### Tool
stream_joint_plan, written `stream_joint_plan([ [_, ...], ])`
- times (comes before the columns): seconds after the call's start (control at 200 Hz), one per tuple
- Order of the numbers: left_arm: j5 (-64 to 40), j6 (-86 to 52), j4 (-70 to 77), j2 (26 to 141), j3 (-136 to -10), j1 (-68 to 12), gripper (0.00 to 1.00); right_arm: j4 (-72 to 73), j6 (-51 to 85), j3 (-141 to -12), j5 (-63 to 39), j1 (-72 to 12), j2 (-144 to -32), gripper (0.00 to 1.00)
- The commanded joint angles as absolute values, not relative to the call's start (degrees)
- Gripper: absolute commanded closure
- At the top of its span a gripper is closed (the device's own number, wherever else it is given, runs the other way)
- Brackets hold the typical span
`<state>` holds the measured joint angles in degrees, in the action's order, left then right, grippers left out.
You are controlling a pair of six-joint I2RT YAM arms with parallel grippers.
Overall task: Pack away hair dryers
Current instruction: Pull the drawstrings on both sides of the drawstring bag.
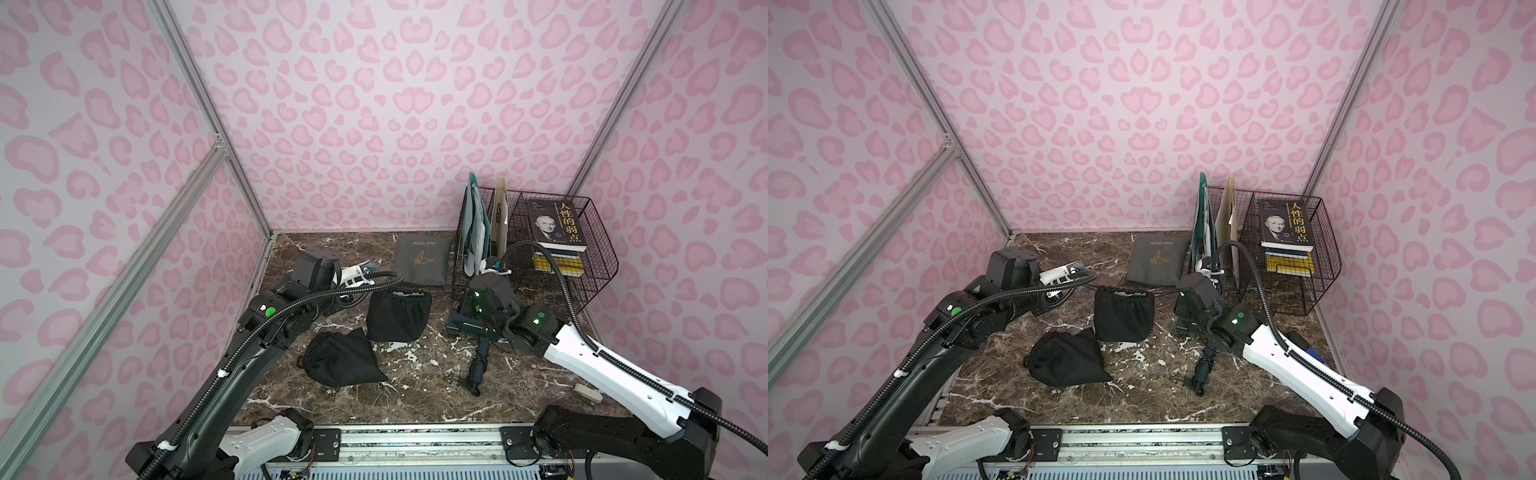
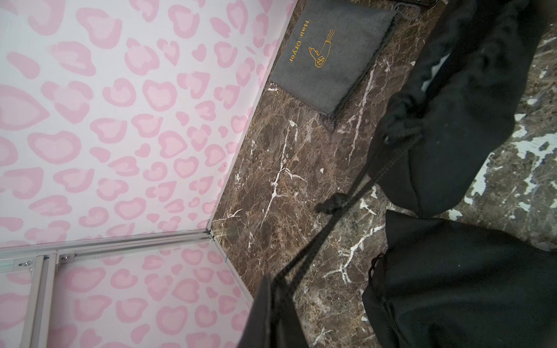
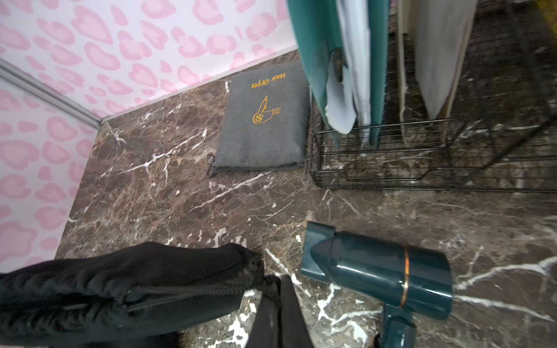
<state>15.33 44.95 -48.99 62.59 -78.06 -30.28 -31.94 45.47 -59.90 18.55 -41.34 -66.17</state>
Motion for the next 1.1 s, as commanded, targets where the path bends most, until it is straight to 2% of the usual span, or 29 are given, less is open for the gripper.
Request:
stream_joint_plan([
  [0.0, 15.68, 45.87, -45.96, 61.43, -77.23, -28.70, 0.99, -34.50, 45.89, -58.65, 22.53, -38.96, -64.47, 1.00],
  [0.56, 10.30, 48.16, -46.76, 56.18, -71.74, -20.31, 0.98, -36.94, 43.36, -55.39, 20.48, -26.24, -54.97, 1.00],
  [1.095, 6.43, 48.13, -46.92, 54.82, -69.55, -15.21, 0.98, -37.42, 41.46, -52.47, 17.23, -20.21, -50.63, 1.00],
])
